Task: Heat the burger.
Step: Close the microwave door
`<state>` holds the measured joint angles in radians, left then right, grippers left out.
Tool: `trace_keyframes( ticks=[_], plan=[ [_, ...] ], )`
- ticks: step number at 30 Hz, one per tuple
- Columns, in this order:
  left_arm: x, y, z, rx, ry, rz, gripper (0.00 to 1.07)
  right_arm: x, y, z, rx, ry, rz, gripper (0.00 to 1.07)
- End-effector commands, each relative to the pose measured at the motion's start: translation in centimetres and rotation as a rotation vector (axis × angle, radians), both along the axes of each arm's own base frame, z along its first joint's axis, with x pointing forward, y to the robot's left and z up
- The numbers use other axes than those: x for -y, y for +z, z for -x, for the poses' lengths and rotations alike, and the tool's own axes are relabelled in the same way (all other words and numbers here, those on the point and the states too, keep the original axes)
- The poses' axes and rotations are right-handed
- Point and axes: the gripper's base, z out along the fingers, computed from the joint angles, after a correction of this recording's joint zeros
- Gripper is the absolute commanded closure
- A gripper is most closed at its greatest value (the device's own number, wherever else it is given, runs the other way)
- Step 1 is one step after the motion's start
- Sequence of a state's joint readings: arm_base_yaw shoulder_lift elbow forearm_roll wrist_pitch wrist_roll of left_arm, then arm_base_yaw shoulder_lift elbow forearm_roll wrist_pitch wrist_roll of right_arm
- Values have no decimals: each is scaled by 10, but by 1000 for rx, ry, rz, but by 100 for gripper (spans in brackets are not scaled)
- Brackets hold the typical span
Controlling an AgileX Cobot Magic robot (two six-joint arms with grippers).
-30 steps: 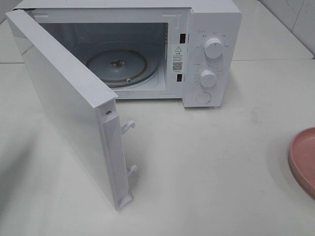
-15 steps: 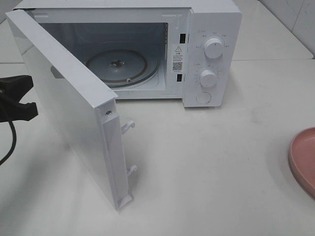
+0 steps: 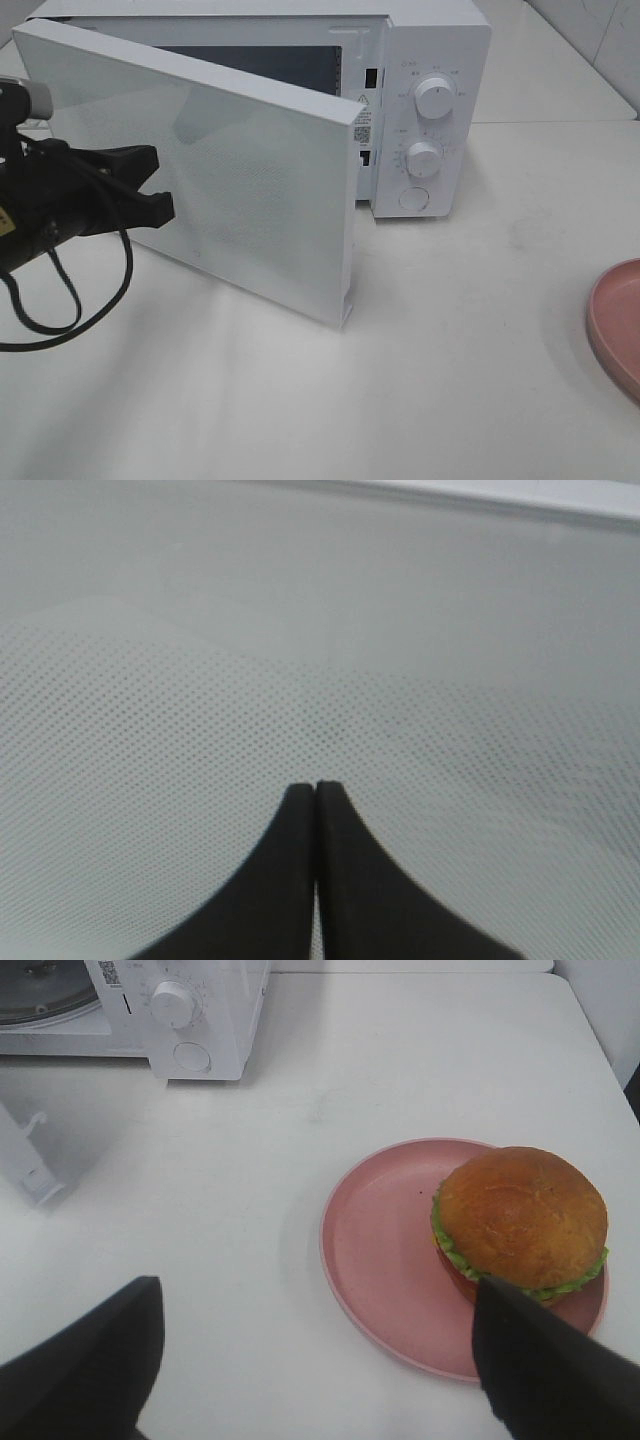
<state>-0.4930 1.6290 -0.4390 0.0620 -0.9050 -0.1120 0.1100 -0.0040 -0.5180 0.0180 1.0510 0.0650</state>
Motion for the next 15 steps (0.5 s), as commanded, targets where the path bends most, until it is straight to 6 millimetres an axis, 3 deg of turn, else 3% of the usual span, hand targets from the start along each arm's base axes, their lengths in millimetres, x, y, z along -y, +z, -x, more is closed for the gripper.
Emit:
trace_keyframes(
  ticks=[1, 15],
  plan=[
    [18, 4, -10, 8, 9, 6, 107, 1, 0, 3, 38, 0, 8, 31],
    [77, 10, -48, -23, 18, 4, 107, 1, 0, 3, 38, 0, 8, 31]
  ],
)
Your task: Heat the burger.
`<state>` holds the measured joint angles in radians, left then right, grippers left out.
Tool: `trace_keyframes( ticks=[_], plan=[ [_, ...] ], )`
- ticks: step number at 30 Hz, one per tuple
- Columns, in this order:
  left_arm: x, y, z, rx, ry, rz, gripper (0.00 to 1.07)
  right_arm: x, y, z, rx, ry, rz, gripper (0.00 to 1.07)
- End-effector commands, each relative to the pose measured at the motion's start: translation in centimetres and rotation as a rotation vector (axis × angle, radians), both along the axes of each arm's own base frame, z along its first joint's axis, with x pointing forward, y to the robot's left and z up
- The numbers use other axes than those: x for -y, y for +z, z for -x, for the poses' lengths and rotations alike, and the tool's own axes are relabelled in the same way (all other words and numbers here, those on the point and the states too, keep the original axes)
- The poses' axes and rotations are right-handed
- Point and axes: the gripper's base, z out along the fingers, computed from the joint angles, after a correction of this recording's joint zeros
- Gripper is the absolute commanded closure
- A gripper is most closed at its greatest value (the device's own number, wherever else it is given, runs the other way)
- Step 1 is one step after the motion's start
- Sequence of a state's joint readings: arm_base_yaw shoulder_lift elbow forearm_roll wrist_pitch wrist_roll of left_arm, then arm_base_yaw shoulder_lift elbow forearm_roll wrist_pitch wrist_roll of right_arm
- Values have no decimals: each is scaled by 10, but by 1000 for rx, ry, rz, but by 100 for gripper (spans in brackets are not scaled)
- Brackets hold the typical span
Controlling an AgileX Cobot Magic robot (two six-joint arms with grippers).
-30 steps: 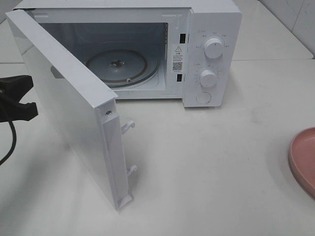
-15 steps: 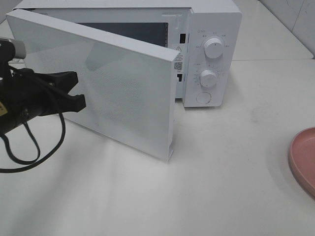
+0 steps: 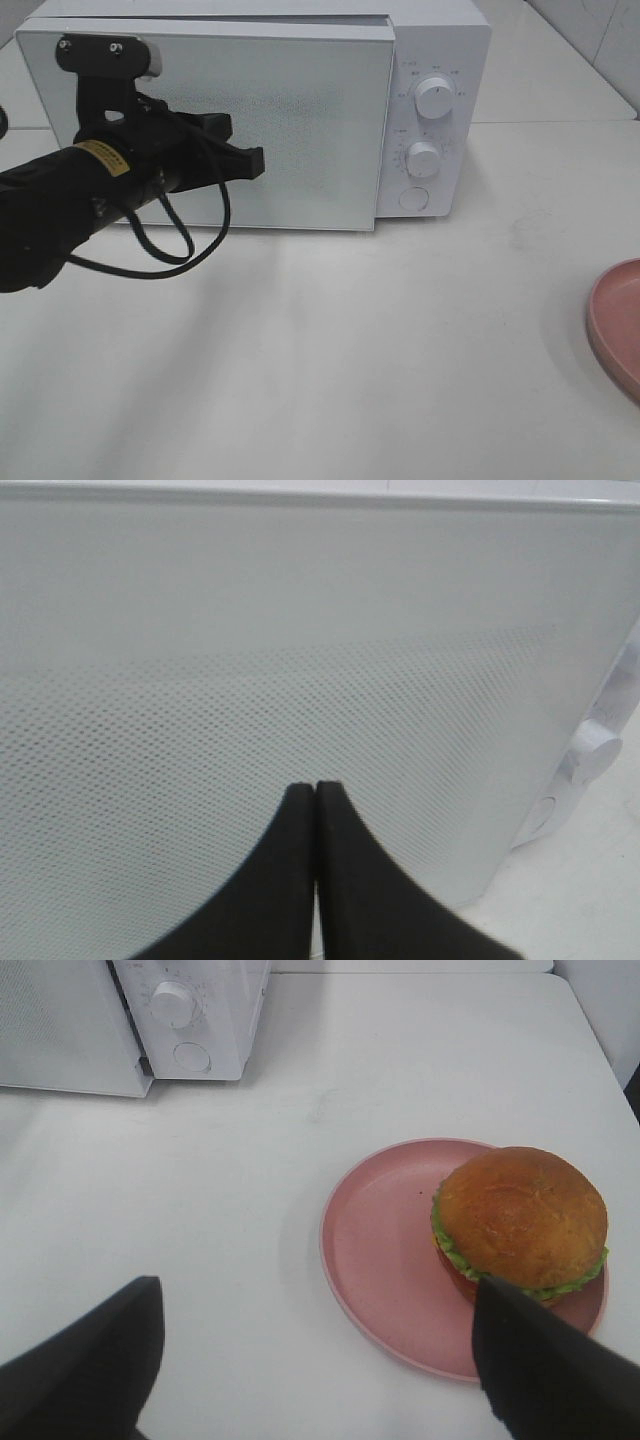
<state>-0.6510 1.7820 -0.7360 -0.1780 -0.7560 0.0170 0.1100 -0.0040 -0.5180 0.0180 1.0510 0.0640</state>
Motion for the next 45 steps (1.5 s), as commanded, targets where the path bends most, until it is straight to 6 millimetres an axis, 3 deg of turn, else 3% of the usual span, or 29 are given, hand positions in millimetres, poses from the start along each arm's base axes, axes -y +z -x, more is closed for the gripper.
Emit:
trace_keyframes(
  ticks=[1, 16, 19, 24, 28, 32, 37, 39, 41, 42, 43, 44, 45],
  plan=[
    [14, 2, -11, -13, 0, 8, 107, 1, 0, 3, 38, -1, 7, 31],
    [54, 5, -59, -9, 0, 56, 107, 1, 0, 3, 38, -1, 7, 31],
    [56, 6, -62, -5, 0, 59, 107, 1, 0, 3, 38, -1, 7, 31],
    [58, 7, -84, -35, 31, 59, 107, 1, 0, 3, 38, -1, 7, 31],
    [58, 9, -85, -40, 30, 59, 107, 1, 0, 3, 38, -1, 7, 31],
    [62, 12, -79, -70, -15, -6, 107, 1, 0, 3, 38, -1, 7, 31],
    [72, 13, -57, -186, -101, -118, 107, 1, 0, 3, 38, -1, 7, 31],
    [74, 17, -38, -247, -151, -170, 107, 1, 0, 3, 38, -1, 7, 31],
    [73, 17, -32, -264, -163, -182, 107, 1, 0, 3, 38, -1, 7, 31],
    [70, 21, -18, -298, -187, -206, 107, 1, 0, 3, 38, -1, 7, 31],
    [70, 21, -18, -298, -187, -206, 107, 1, 0, 3, 38, -1, 7, 31],
    [65, 24, -4, -340, -205, -228, 107, 1, 0, 3, 38, -1, 7, 31],
    [62, 25, 1, -364, -206, -229, 99, 1, 0, 3, 38, -1, 7, 31]
  ],
)
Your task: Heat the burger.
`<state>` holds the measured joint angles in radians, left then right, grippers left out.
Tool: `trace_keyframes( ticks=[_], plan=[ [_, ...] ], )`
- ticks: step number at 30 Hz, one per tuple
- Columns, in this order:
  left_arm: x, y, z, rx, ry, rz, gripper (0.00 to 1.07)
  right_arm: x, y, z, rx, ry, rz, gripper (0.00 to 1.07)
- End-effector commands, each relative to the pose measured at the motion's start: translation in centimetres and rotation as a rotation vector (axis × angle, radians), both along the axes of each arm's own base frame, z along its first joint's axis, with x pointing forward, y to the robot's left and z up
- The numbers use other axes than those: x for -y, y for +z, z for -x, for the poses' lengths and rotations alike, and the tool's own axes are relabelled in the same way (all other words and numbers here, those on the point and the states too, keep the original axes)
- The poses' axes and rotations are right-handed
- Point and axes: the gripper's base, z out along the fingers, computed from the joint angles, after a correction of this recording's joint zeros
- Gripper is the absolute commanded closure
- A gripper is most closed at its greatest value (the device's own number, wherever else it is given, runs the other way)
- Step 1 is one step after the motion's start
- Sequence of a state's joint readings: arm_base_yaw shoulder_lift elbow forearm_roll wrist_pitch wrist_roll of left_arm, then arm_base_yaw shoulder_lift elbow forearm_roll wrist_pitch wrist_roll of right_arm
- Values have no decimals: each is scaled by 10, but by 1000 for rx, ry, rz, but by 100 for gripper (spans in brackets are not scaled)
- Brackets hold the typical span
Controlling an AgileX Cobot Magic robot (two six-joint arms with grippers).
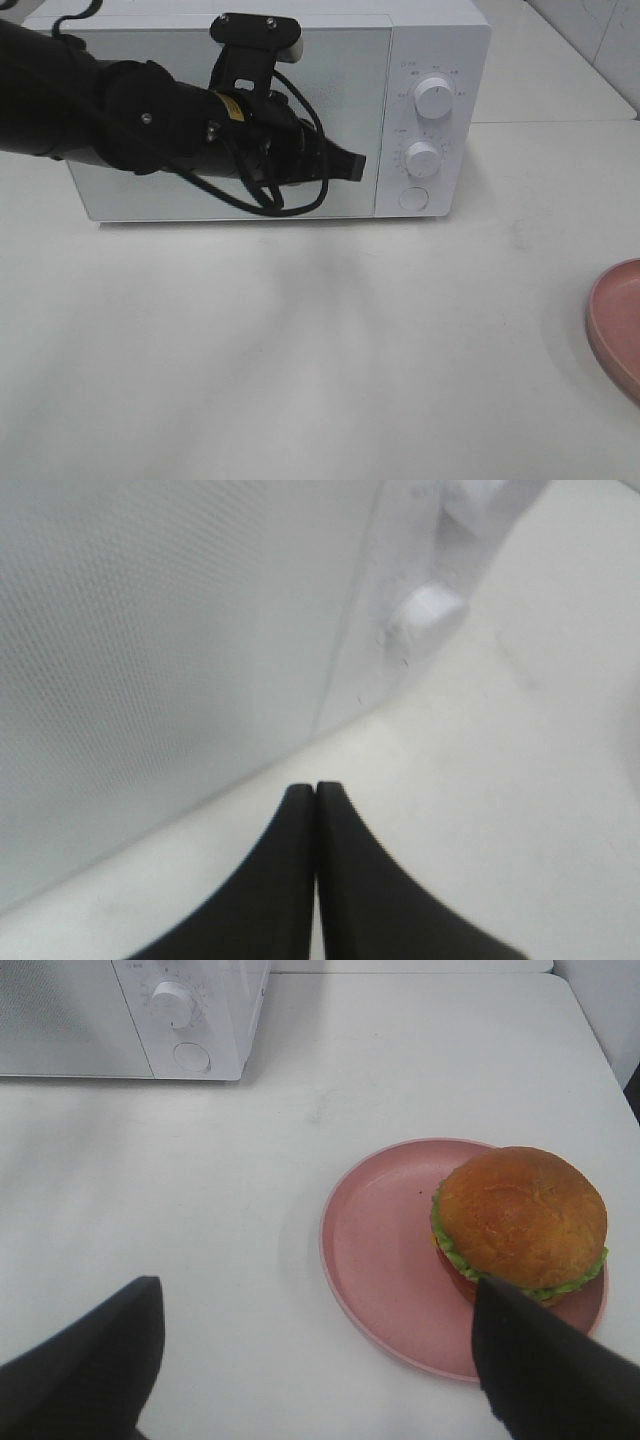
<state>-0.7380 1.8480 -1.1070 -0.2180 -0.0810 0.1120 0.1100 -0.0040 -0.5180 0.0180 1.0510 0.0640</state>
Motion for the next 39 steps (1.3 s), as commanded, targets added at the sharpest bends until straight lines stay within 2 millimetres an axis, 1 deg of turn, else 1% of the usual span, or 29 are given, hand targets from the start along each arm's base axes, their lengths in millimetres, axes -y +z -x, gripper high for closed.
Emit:
trace_keyframes(
  ticks=[1, 2, 3, 4, 5, 6, 7, 8, 12, 14, 15, 16, 18, 20, 21, 23, 26, 27, 28, 29, 30, 31, 32, 33, 34, 35, 36, 38, 39],
  plan=[
    [-6, 5, 17, -62, -17, -24, 99, 1, 0, 3, 38, -1, 7, 31],
    [-14, 10, 29, -140, -14, -38, 76, 1, 0, 3, 38, -1, 7, 31],
    [-17, 12, 33, -176, -12, -46, 57, 1, 0, 3, 38, -1, 7, 31],
    [-17, 12, 33, -176, -12, -46, 57, 1, 0, 3, 38, -1, 7, 31],
    [-23, 20, 41, -232, -16, -69, 20, 1, 0, 3, 38, -1, 7, 31],
    [-23, 20, 41, -232, -16, -69, 20, 1, 0, 3, 38, -1, 7, 31],
    [-30, 23, 49, -296, -27, -111, 4, 1, 0, 3, 38, -1, 7, 31],
    [-33, 26, 53, -315, -40, -139, 7, 1, 0, 3, 38, -1, 7, 31],
    [-44, 32, 64, -367, -80, -246, 8, 1, 0, 3, 38, -1, 7, 31],
    [-57, 39, 77, -435, -103, -360, 8, 1, 0, 3, 38, -1, 7, 31],
    [-57, 39, 77, -435, -103, -360, 8, 1, 0, 3, 38, -1, 7, 31],
    [-68, 44, 83, -489, -76, -405, 8, 1, 0, 3, 38, -1, 7, 31],
    [-74, 48, 85, -506, -58, -410, 8, 1, 0, 3, 38, -1, 7, 31],
    [-93, 60, 83, -535, 20, -388, 8, 1, 0, 3, 38, -1, 7, 31],
    [-93, 60, 83, -535, 20, -388, 8, 1, 0, 3, 38, -1, 7, 31],
    [-130, 80, 78, -548, 138, -346, 8, 1, 0, 3, 38, -1, 7, 31],
    [-139, 84, 77, -551, 163, -343, 8, 1, 0, 3, 38, -1, 7, 31],
    [-163, 91, 74, -562, 225, -337, 8, 1, 0, 3, 38, -1, 7, 31],
    [-175, 94, 74, -570, 258, -334, 8, 1, 0, 3, 38, -1, 7, 31],
    [-175, 94, 74, -570, 258, -334, 8, 1, 0, 3, 38, -1, 7, 31],
    [-197, 101, 75, -585, 321, -325, 8, 1, 0, 3, 38, -1, 7, 31],
    [-209, 104, 77, -593, 351, -323, 8, 1, 0, 3, 38, -1, 7, 31],
    [-209, 104, 77, -593, 351, -323, 8, 1, 0, 3, 38, -1, 7, 31],
    [-228, 108, 83, -601, 417, -306, 8, 1, 0, 3, 38, -1, 7, 31],
    [-239, 109, 86, -599, 451, -298, 8, 1, 0, 3, 38, -1, 7, 31],
    [-239, 109, 86, -599, 451, -298, 8, 1, 0, 3, 38, -1, 7, 31],
    [-257, 109, 96, -602, 529, -268, 8, 1, 0, 3, 38, -1, 7, 31],
    [-262, 108, 102, -605, 559, -247, 8, 1, 0, 3, 38, -1, 7, 31],
    [-271, 104, 116, -604, 616, -201, 8, 1, 0, 3, 38, -1, 7, 31]
  ],
)
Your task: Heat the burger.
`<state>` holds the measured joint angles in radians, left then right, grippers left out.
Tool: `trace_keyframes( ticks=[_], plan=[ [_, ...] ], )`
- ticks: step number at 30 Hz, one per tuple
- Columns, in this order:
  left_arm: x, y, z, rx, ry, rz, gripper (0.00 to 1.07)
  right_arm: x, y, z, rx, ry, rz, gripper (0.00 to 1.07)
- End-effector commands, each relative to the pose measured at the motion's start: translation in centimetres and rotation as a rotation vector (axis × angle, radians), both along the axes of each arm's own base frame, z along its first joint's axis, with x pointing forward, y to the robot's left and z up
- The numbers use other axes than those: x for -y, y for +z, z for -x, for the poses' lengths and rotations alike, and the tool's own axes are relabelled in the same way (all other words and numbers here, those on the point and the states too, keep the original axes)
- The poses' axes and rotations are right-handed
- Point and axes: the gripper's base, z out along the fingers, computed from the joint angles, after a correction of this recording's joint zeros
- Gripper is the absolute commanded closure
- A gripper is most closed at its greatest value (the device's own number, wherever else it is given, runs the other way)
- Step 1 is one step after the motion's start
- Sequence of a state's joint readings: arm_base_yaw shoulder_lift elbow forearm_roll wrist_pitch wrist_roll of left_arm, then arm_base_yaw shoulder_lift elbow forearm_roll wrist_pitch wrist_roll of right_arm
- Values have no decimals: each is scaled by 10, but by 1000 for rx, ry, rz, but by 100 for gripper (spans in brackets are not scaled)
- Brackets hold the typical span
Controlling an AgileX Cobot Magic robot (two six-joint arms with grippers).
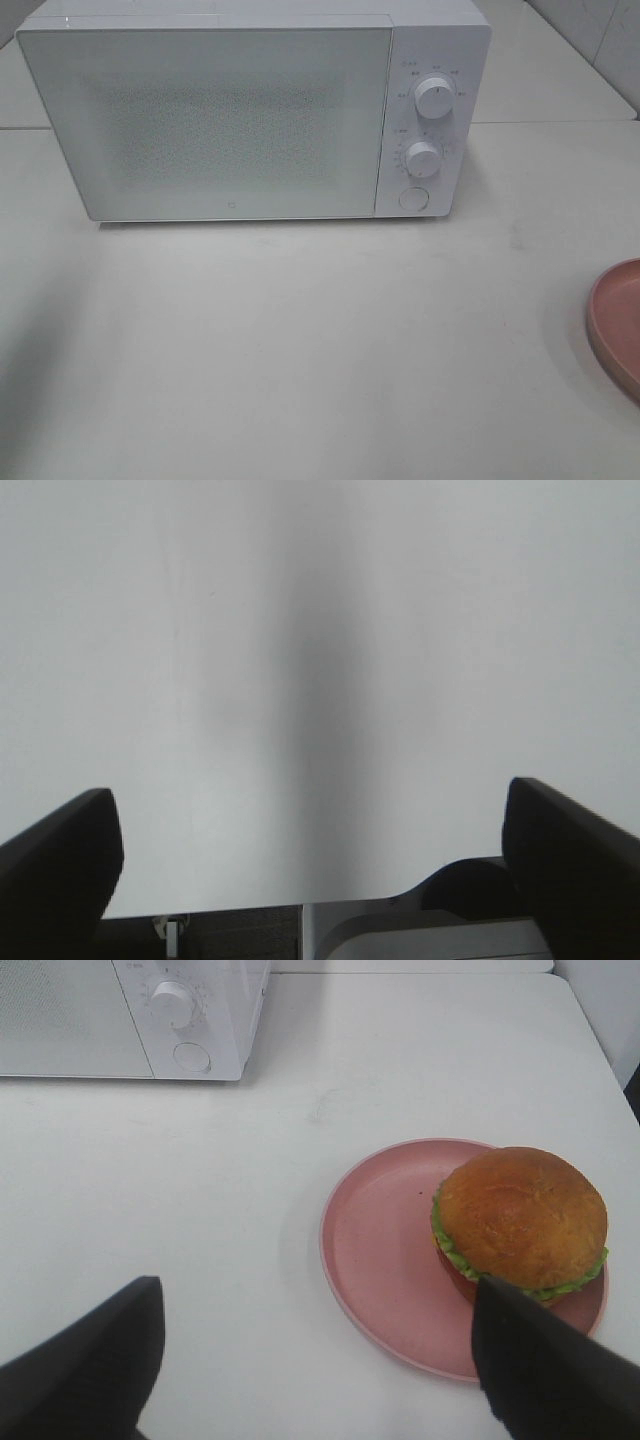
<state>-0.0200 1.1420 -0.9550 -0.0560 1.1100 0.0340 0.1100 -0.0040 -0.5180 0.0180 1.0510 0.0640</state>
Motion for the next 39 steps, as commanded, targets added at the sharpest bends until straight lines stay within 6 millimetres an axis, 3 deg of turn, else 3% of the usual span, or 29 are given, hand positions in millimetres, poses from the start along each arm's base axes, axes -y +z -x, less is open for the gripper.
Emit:
trace_keyframes(
  ticks=[1, 5, 13, 15, 19, 22, 39],
  plan=[
    [-11, -5, 23, 12, 84, 46, 8, 1, 0, 3, 38, -1, 7, 31],
    [-11, -13, 43, 37, 98, 53, 8, 1, 0, 3, 38, -1, 7, 31],
    [-7, -52, 104, 87, 100, 51, 8, 1, 0, 3, 38, -1, 7, 31],
    [-7, -55, 109, 113, 101, 51, 8, 1, 0, 3, 38, -1, 7, 31],
    [-6, -46, 130, 260, 95, 41, 9, 1, 0, 3, 38, -1, 7, 31],
    [-5, -45, 132, 279, 95, 41, 9, 1, 0, 3, 38, -1, 7, 31],
    [0, -29, 192, 679, 80, 44, 9, 1, 0, 3, 38, -1, 7, 31]
  ],
)
